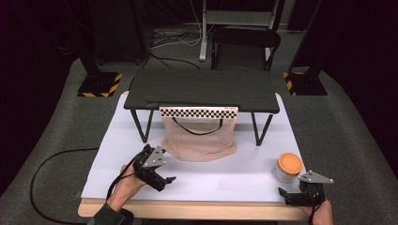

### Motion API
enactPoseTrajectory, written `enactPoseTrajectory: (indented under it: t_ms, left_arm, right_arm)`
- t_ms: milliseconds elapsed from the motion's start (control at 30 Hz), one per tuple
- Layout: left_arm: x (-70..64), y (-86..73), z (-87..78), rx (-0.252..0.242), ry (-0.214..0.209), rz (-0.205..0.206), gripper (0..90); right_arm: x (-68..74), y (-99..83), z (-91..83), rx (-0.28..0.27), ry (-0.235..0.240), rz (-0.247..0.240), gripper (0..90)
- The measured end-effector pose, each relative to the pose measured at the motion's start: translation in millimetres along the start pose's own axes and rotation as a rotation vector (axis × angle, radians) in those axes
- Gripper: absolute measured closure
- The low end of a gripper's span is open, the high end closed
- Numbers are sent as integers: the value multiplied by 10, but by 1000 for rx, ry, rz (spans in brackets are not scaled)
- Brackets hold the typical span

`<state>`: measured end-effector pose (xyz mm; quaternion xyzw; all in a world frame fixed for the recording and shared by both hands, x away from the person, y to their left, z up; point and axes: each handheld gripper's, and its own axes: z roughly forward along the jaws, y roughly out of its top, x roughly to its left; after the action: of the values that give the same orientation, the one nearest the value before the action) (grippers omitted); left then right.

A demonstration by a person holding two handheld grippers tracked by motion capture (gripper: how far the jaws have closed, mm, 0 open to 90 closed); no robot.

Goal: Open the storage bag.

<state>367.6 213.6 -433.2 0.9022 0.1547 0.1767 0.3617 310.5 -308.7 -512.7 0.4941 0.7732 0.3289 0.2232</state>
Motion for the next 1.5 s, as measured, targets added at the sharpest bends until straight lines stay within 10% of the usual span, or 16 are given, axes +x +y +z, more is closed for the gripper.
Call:
enactPoseTrajectory:
  t_ms: [1500]
  left_arm:
    - [177, 552, 34, 17, -13, 112, 11]
  right_arm:
    - [8, 6, 3, 2, -6, 11, 0]
